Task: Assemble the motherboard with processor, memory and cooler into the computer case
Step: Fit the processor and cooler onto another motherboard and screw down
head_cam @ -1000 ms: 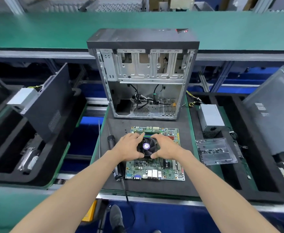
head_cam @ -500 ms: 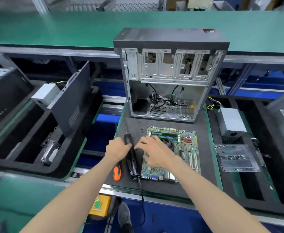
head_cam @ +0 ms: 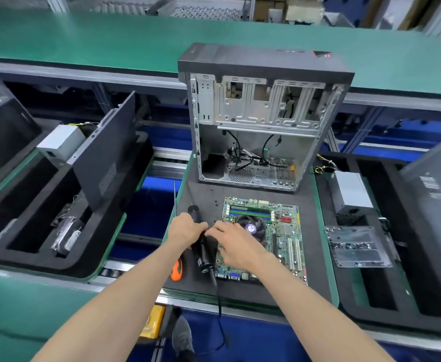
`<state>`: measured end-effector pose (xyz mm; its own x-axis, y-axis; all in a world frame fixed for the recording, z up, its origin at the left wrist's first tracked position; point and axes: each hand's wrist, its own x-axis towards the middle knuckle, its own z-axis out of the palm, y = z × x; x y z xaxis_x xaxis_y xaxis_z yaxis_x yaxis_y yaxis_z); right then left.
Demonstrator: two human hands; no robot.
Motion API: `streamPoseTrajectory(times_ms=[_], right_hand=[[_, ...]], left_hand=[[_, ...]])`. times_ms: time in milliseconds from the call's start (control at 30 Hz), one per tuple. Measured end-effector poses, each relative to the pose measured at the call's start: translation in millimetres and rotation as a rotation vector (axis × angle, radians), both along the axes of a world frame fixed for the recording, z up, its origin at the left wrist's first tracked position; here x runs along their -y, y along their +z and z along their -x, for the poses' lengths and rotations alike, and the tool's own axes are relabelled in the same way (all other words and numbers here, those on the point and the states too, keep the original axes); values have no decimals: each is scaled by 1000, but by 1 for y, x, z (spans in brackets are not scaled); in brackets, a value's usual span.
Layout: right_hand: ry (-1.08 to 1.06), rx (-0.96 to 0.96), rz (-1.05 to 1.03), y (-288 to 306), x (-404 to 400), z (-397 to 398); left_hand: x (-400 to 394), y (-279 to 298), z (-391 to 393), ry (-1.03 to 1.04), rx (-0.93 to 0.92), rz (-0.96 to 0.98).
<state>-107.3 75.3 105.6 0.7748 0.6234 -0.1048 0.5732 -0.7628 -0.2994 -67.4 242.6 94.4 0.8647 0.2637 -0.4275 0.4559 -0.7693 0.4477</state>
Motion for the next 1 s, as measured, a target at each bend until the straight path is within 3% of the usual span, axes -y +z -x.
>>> streamPoseTrajectory(times_ms=[400,500,600,700,833,1000], right_hand=[[-6,139,-194,30,-13,4],[-34,143,-270,40,-10,-1],[-104,108,-463,49,-7,-6],[-193,93,-678,67,-9,-15],[-339,97,-860,100,-10,-25],[-419,124,-826,135,-4,-44]], left_hand=[[-12,41,-15,163,10,263],[-20,44,-15,200,98,312],[-30,40,-14,-2,200,165],[-27,34,-9,-276,276,191],[-13,35,-7,-276,419,310],[1,55,-11,-314,409,390]])
